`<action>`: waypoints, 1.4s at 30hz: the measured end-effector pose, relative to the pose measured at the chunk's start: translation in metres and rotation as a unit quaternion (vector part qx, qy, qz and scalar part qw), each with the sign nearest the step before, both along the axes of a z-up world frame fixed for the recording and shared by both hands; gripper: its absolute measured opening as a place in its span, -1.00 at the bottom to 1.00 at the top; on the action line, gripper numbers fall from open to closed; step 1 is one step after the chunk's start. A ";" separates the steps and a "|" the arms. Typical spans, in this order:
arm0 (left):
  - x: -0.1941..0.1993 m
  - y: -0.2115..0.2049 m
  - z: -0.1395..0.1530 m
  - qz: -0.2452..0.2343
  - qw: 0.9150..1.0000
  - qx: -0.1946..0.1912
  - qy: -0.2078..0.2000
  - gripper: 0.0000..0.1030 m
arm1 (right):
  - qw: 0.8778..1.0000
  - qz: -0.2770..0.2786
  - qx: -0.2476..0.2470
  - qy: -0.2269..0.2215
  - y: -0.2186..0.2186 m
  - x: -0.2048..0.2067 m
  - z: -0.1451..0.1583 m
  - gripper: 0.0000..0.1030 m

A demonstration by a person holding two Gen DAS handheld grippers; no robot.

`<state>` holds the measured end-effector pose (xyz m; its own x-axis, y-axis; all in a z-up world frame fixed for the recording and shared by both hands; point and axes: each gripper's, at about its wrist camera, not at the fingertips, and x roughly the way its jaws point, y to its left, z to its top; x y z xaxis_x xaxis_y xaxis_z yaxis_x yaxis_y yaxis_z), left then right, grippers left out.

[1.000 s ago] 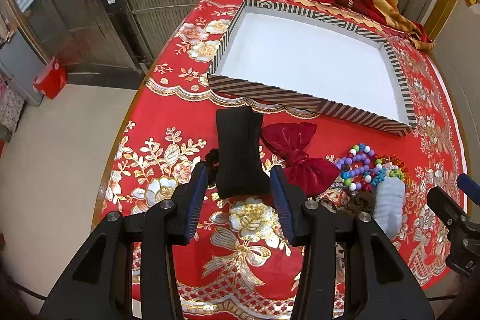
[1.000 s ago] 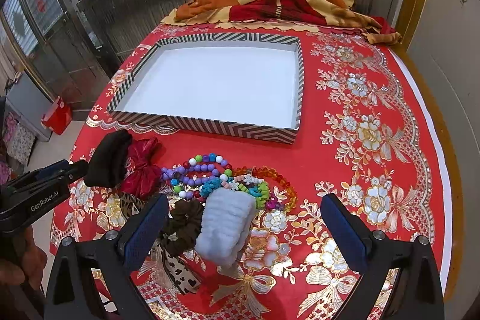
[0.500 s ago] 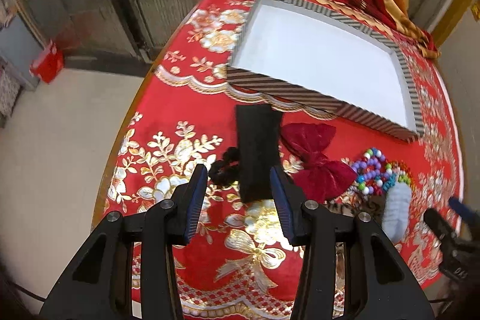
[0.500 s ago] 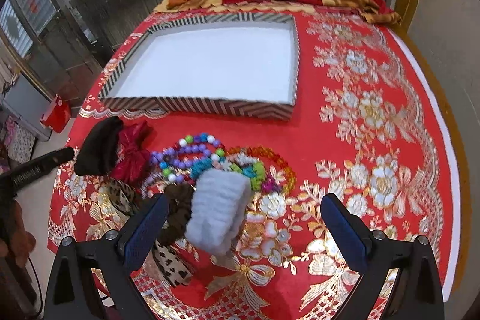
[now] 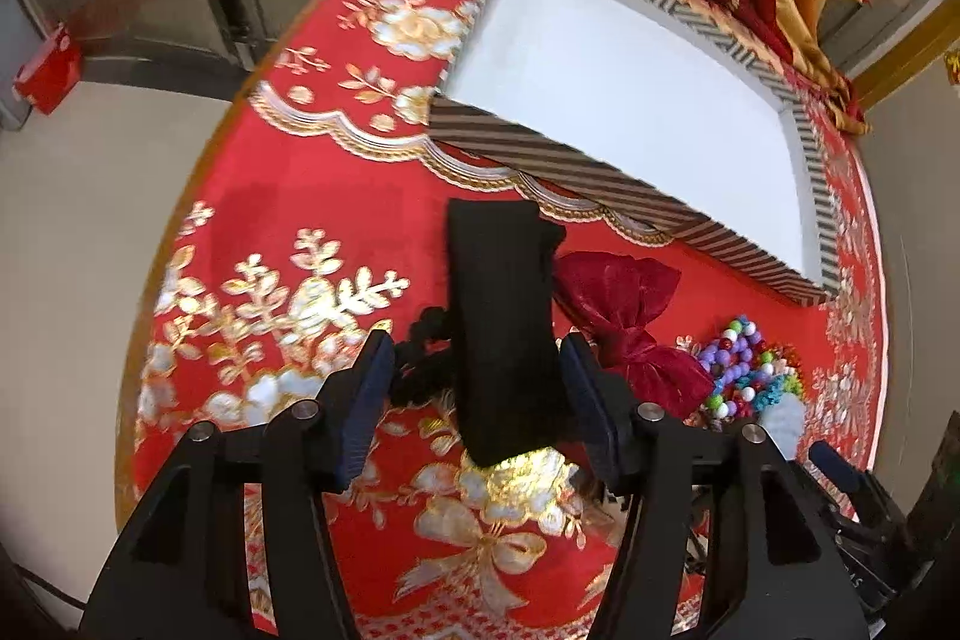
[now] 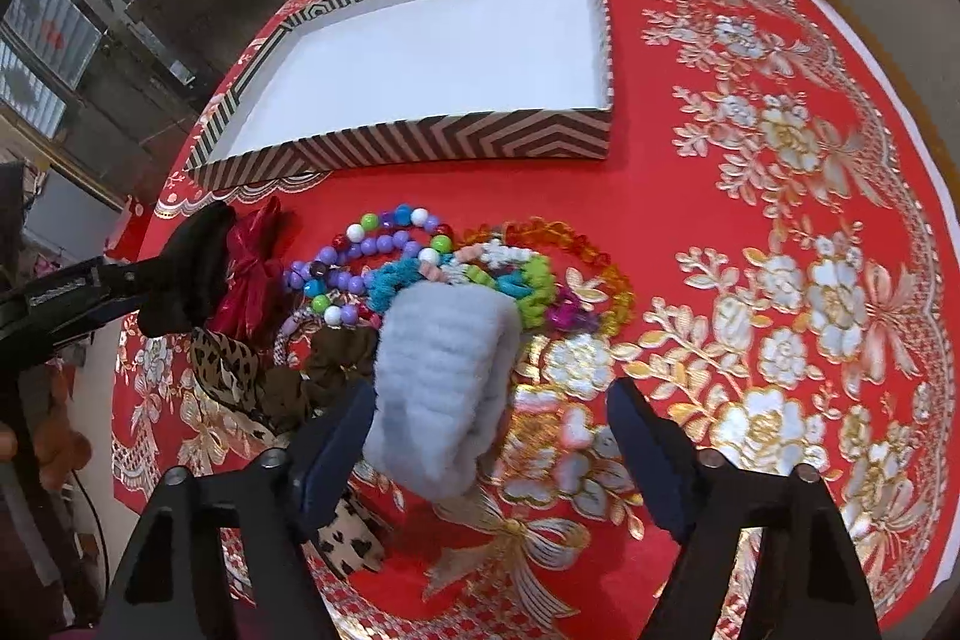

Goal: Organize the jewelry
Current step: 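Grasp the black cloth with the left gripper while the right gripper grasps the light blue towel, then carry the black cloth and light blue towel into the white tray and open both grippers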

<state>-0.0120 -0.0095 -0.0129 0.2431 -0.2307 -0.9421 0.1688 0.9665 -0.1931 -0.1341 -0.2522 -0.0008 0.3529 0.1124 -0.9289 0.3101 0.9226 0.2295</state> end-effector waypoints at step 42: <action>0.063 -0.020 0.069 -0.040 0.996 -0.052 -0.062 -0.58 | 0.993 0.036 0.041 -0.104 -0.015 0.096 0.061 -0.49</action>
<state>0.0513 -0.0298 0.0559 0.3336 -0.3491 -0.8757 0.2738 0.9247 -0.2643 -0.0379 -0.2672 0.0607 0.5241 0.2165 -0.8237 0.1822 0.9163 0.3568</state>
